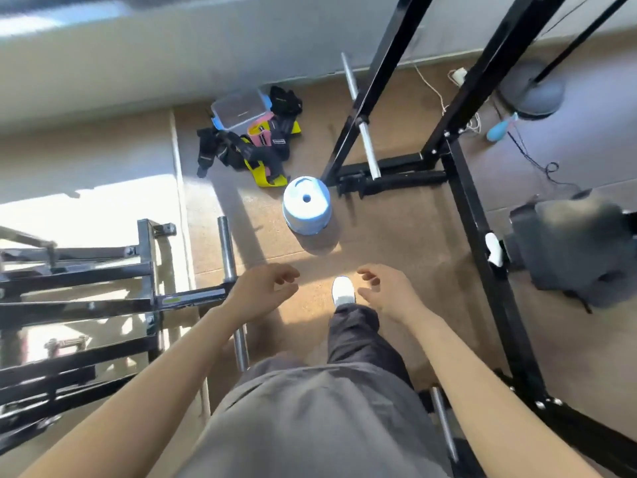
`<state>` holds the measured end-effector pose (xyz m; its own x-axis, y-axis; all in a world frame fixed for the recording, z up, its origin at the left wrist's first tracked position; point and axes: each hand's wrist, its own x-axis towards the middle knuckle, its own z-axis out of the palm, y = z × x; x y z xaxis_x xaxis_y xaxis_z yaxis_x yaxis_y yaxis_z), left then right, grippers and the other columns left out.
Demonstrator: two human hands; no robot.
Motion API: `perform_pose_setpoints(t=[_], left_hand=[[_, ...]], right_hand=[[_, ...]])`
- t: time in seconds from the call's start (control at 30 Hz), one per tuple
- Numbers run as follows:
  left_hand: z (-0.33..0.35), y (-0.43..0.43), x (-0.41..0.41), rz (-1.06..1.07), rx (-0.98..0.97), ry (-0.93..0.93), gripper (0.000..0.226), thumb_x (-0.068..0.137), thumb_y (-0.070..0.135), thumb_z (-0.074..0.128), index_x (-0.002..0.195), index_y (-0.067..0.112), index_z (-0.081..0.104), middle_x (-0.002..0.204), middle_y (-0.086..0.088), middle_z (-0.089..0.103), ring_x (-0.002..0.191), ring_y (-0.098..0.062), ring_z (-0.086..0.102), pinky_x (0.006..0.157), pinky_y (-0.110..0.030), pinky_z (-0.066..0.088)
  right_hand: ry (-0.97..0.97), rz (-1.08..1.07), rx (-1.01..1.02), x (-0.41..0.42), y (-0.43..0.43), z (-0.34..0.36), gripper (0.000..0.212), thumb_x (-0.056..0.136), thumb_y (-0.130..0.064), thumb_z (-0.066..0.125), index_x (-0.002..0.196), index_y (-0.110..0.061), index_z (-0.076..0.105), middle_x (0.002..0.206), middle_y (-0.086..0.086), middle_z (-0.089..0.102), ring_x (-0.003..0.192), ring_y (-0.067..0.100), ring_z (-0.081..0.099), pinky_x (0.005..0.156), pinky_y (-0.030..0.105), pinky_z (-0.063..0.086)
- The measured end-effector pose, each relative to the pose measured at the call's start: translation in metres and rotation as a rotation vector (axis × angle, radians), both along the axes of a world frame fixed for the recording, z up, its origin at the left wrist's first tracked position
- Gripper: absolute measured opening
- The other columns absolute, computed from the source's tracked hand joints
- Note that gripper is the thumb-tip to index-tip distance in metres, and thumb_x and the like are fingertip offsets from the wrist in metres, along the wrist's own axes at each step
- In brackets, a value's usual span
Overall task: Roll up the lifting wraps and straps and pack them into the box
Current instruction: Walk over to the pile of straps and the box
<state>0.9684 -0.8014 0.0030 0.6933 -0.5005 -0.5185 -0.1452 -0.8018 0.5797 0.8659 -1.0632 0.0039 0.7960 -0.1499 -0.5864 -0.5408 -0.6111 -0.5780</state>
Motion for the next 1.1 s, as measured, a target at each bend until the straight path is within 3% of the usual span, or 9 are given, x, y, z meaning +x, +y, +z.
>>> perform_pose_setpoints(t=[0.17, 0.3, 0.53, 0.67, 0.77, 0.87, 0.97, 1.1], left_hand=[[0.009, -0.042, 0.05, 0.133, 0.031, 0.014, 0.031, 0.096, 0.033, 0.065, 0.126, 0.026, 0.069, 0.113, 0.011, 0.073, 0.099, -0.008, 0.064, 0.093, -0.034, 0.054], [0.018, -0.044, 0.099, 0.292, 0.005, 0.024, 0.029, 0.096, 0.035, 0.065, 0.124, 0.026, 0.07, 0.111, 0.012, 0.073, 0.101, -0.008, 0.066, 0.094, -0.034, 0.054], [-0.002, -0.011, 0.214, 0.408, -0.016, 0.033, 0.023, 0.095, 0.03, 0.068, 0.117, 0.03, 0.072, 0.097, 0.022, 0.066, 0.086, 0.002, 0.062, 0.08, -0.02, 0.052], [-0.012, 0.014, 0.298, 0.43, -0.045, 0.022, 0.016, 0.094, 0.028, 0.069, 0.109, 0.031, 0.073, 0.093, 0.02, 0.066, 0.086, -0.003, 0.062, 0.071, -0.005, 0.037], [-0.017, 0.03, 0.364, 0.45, -0.091, 0.034, 0.021, 0.093, 0.029, 0.07, 0.113, 0.024, 0.074, 0.095, 0.017, 0.068, 0.088, -0.003, 0.062, 0.077, -0.01, 0.043], [-0.018, 0.038, 0.43, 0.422, -0.104, 0.005, 0.025, 0.093, 0.035, 0.069, 0.117, 0.028, 0.073, 0.102, 0.015, 0.072, 0.09, -0.003, 0.062, 0.088, -0.031, 0.053], [-0.008, 0.038, 0.487, 0.44, -0.14, -0.002, 0.028, 0.092, 0.041, 0.066, 0.117, 0.03, 0.074, 0.107, 0.014, 0.074, 0.095, -0.007, 0.066, 0.089, -0.032, 0.053], [-0.001, 0.027, 0.546, 0.429, -0.172, -0.055, 0.026, 0.094, 0.035, 0.067, 0.119, 0.028, 0.074, 0.107, 0.011, 0.076, 0.094, -0.006, 0.067, 0.088, -0.031, 0.055]], right_hand=[[-0.016, 0.066, 0.037, 0.105, -0.044, 0.003, 0.033, 0.098, -0.02, 0.065, 0.131, -0.02, 0.063, 0.113, -0.007, 0.059, 0.102, 0.011, 0.057, 0.084, 0.02, 0.047], [-0.016, 0.16, 0.017, 0.193, -0.057, 0.009, 0.038, 0.096, -0.018, 0.069, 0.133, -0.021, 0.062, 0.114, -0.008, 0.061, 0.103, 0.01, 0.059, 0.089, 0.024, 0.051], [-0.009, 0.252, -0.009, 0.354, -0.038, -0.005, 0.04, 0.094, -0.024, 0.072, 0.133, -0.025, 0.063, 0.118, -0.007, 0.067, 0.1, 0.007, 0.061, 0.088, 0.023, 0.053], [0.002, 0.26, -0.047, 0.449, -0.006, 0.001, 0.039, 0.093, -0.021, 0.073, 0.131, -0.019, 0.065, 0.109, -0.003, 0.068, 0.093, 0.012, 0.062, 0.075, 0.012, 0.045], [-0.028, 0.282, -0.062, 0.519, 0.013, 0.015, 0.039, 0.094, -0.02, 0.072, 0.132, -0.018, 0.065, 0.109, -0.004, 0.067, 0.094, 0.013, 0.062, 0.079, 0.014, 0.044], [-0.112, 0.276, -0.067, 0.582, 0.023, 0.035, 0.036, 0.093, -0.019, 0.073, 0.128, -0.02, 0.067, 0.106, -0.005, 0.068, 0.094, 0.012, 0.061, 0.085, 0.021, 0.047], [-0.159, 0.306, -0.081, 0.632, 0.026, 0.054, 0.034, 0.092, -0.019, 0.074, 0.125, -0.02, 0.068, 0.103, -0.005, 0.068, 0.092, 0.012, 0.061, 0.087, 0.023, 0.047], [-0.183, 0.356, -0.114, 0.686, 0.026, 0.069, 0.034, 0.093, -0.02, 0.072, 0.126, -0.019, 0.068, 0.107, -0.002, 0.068, 0.093, 0.012, 0.061, 0.088, 0.023, 0.049]])
